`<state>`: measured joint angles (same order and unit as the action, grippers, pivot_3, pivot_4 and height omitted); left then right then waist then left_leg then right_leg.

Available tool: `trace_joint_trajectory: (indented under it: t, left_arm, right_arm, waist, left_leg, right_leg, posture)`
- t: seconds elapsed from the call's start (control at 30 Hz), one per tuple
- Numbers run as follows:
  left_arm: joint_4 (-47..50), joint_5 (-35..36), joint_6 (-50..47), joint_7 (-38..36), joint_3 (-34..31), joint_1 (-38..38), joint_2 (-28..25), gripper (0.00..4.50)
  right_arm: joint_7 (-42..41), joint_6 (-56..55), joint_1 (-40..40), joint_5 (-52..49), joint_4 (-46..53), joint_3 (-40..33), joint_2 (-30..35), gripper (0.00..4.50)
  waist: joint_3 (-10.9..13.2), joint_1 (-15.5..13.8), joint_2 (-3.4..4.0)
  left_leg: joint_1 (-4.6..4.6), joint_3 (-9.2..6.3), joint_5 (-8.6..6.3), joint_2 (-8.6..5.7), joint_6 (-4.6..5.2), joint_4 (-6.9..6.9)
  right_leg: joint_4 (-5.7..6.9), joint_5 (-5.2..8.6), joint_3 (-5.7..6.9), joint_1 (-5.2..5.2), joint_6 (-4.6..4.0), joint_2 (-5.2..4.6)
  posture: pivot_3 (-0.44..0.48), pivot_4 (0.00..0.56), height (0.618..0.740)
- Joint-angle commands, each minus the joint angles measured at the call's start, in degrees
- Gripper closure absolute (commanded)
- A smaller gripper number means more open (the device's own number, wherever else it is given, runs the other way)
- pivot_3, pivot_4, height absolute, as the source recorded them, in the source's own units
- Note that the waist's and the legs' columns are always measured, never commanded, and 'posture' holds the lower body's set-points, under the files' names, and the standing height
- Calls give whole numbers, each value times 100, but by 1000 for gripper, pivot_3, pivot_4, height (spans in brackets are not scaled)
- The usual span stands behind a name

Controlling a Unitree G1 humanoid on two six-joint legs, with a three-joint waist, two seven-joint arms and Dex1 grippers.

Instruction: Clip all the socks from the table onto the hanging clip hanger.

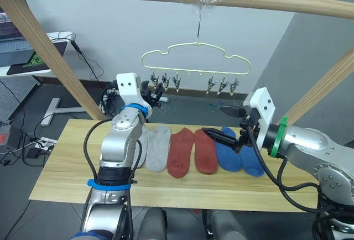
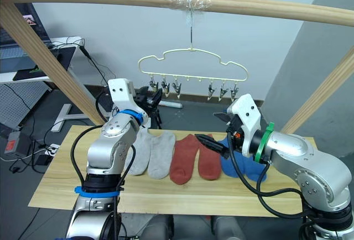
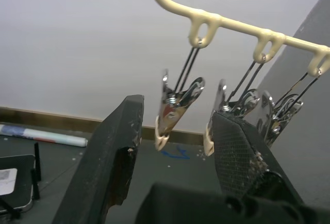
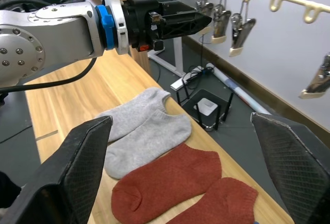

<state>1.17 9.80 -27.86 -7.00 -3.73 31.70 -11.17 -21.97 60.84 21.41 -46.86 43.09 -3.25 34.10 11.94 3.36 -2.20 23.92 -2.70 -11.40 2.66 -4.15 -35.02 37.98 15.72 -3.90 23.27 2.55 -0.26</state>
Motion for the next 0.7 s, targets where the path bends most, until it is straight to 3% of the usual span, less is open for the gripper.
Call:
trace_joint_trajectory:
  t: [0.03,0.37,0.7]
  left_arm:
    - [-71,-92,262,-3,11,227,23,2107]
    - [-244,-164,416,72,-23,404,91,2107]
    - [139,-150,549,-166,6,-38,-4,2107]
  right_arm:
    - [95,12,60,-162,266,-160,63,0]
    - [305,51,14,-372,344,-195,126,0]
    - [372,-3,13,-485,309,-169,190,0]
  waist:
    - [0,7,0]
    - [3,36,1]
    - [20,53,1]
  left_leg:
    - [0,0,0,0,0,0]
    - [1,0,0,0,0,0]
    - [1,-1,0,0,0,0]
  right_leg:
    - [0,0,0,0,0,0]
    - [-1,0,0,0,0,1]
    - [-1,0,0,0,0,1]
  posture:
    - [-125,221,740]
    - [-139,223,740]
    - [-126,227,740]
